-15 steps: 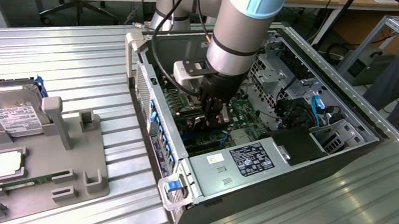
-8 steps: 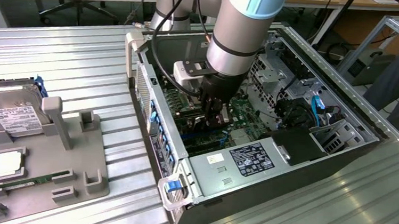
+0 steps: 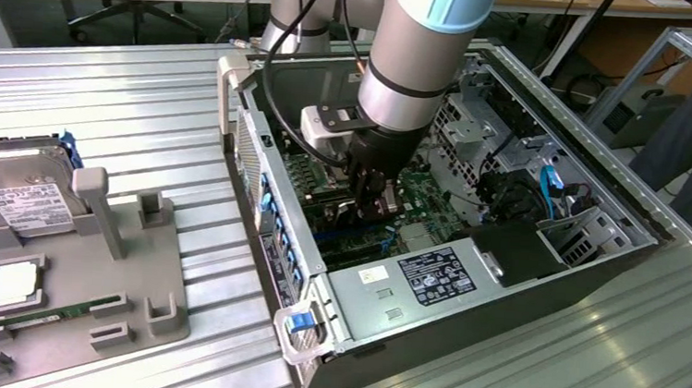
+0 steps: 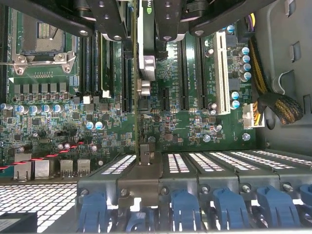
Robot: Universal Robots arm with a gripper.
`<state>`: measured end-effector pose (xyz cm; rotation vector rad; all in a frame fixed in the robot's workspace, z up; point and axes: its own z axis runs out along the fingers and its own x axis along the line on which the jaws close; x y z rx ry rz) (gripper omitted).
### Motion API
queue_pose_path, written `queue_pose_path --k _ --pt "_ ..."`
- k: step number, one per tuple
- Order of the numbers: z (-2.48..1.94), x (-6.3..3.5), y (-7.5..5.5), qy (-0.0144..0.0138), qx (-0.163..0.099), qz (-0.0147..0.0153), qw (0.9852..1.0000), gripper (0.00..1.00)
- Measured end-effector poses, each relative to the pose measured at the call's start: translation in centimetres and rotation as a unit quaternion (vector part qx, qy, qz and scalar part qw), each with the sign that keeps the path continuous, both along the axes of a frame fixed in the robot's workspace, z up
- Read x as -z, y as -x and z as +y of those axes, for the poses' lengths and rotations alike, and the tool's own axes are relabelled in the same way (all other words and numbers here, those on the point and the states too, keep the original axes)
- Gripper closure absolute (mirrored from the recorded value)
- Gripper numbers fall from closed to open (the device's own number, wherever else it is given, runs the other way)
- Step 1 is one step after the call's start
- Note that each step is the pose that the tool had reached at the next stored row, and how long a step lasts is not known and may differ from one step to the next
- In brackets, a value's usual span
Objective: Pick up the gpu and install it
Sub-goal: 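Insert the gpu into the slot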
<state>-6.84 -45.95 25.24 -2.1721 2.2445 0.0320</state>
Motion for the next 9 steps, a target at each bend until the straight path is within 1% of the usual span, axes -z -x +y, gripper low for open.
queue_pose_path --k 9 --pt "0.00 0.00 0.00 0.0000 0.000 0.0000 1.0000 0.73"
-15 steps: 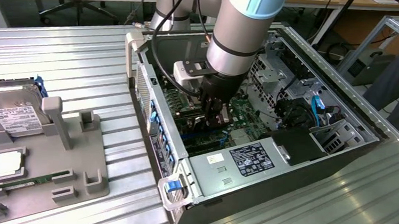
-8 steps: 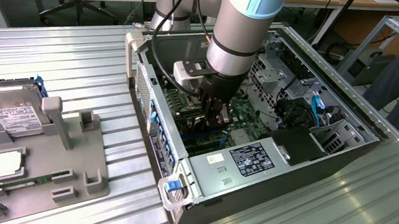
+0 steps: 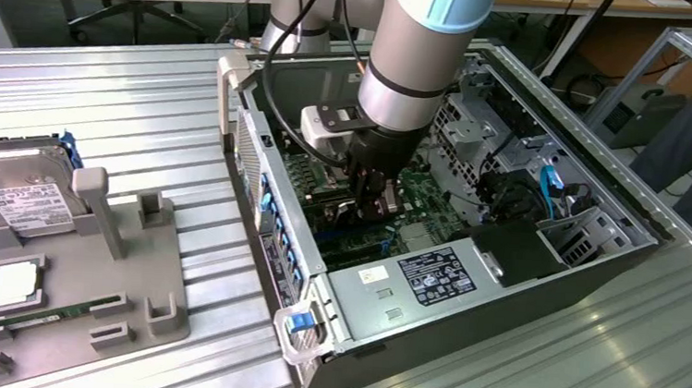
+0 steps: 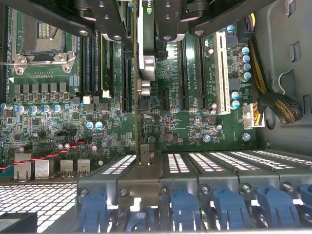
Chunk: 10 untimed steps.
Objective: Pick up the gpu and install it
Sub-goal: 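Insert the gpu into the slot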
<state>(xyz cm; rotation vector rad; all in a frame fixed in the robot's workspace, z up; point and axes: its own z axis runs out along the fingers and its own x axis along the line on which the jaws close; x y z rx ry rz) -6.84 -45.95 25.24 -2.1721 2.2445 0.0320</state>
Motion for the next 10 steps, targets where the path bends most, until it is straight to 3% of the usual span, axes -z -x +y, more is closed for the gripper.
queue_pose_path --k 4,10 --pt "0.00 0.01 0.00 -0.0002 0.000 -0.0001 1.0000 0.73" --pt "0.00 0.00 0.00 0.0000 0.000 0.0000 1.0000 0.59"
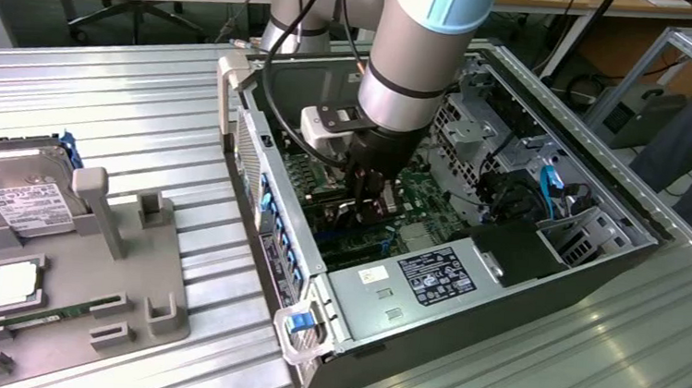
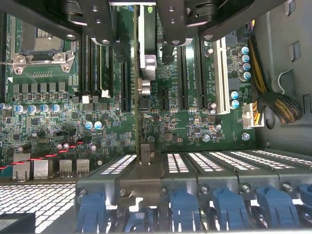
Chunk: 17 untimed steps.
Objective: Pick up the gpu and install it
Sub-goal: 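Insert the gpu into the slot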
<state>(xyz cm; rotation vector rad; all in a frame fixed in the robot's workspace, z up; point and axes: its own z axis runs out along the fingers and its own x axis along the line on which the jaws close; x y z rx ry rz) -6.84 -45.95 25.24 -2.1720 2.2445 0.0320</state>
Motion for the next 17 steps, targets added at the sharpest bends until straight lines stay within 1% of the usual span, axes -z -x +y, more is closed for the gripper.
queue_pose_path --k 3,6,9,13,17 --pt "0.00 -0.11 0.00 0.0002 0.000 0.0001 1.0000 0.59" --pt "0.01 -0.68 0.00 0.0001 0.000 0.0000 1.0000 0.59" --pt "0.04 -0.93 -0.01 0.0000 0.000 0.0000 1.0000 0.59" --pt "0.05 -0.94 -0.32 0.0000 0.000 0.0000 1.0000 0.59" --pt "0.08 -0.94 -0.33 0.0000 0.000 0.0000 1.0000 0.59"
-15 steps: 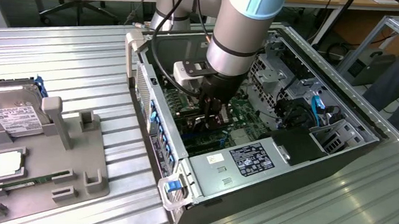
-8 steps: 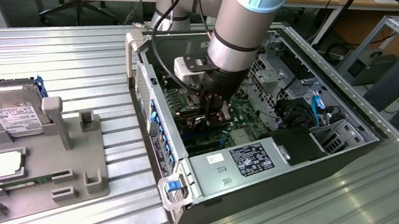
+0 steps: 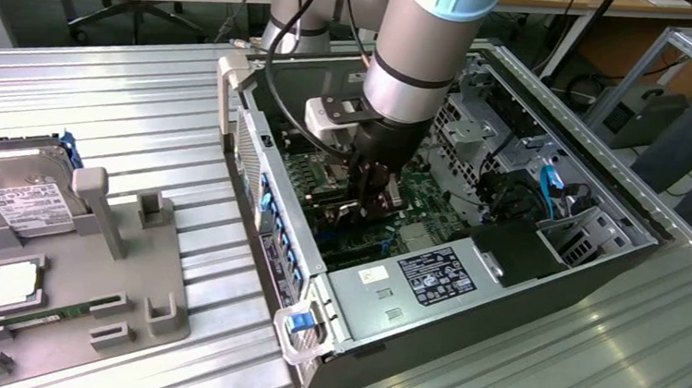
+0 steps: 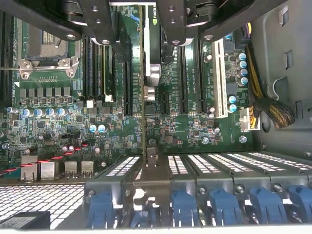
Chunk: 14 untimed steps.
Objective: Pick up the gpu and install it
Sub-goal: 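Insert the gpu into the slot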
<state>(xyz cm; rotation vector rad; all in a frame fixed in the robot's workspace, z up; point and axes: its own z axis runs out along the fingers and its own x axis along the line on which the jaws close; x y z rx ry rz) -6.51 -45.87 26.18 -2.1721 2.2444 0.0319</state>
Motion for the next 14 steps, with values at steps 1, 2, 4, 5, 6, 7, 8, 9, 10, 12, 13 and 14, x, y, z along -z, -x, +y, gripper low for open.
queue_pose_path --k 1,2,4,5,6,7,8,9,10,12,13,14 --pt "0.00 0.00 0.00 0.0000 0.000 0.0000 1.0000 0.59" --pt "0.00 0.00 0.00 0.0000 0.000 0.0000 1.0000 0.59" --pt "0.01 0.00 0.04 0.0000 0.000 0.0000 1.0000 0.59" --pt "0.02 0.01 0.16 0.0001 0.000 -0.0003 1.0000 0.59" --pt "0.03 0.02 0.22 0.0000 0.000 -0.0004 1.0000 0.59" --pt "0.03 0.03 0.30 0.0000 0.000 -0.0006 1.0000 0.59" --pt "0.03 0.03 0.30 0.0000 0.000 -0.0006 1.0000 0.59" --pt "0.02 0.04 0.30 0.0000 0.000 -0.0006 1.0000 0.59" --pt "0.02 0.03 0.30 0.0000 0.000 -0.0006 1.0000 0.59" --pt "0.02 0.04 0.30 0.0000 0.000 -0.0006 1.0000 0.59" --pt "0.02 0.04 0.30 0.0000 0.000 -0.0006 1.0000 0.59" --pt "0.02 0.03 0.30 0.0000 0.000 -0.0006 1.0000 0.59"
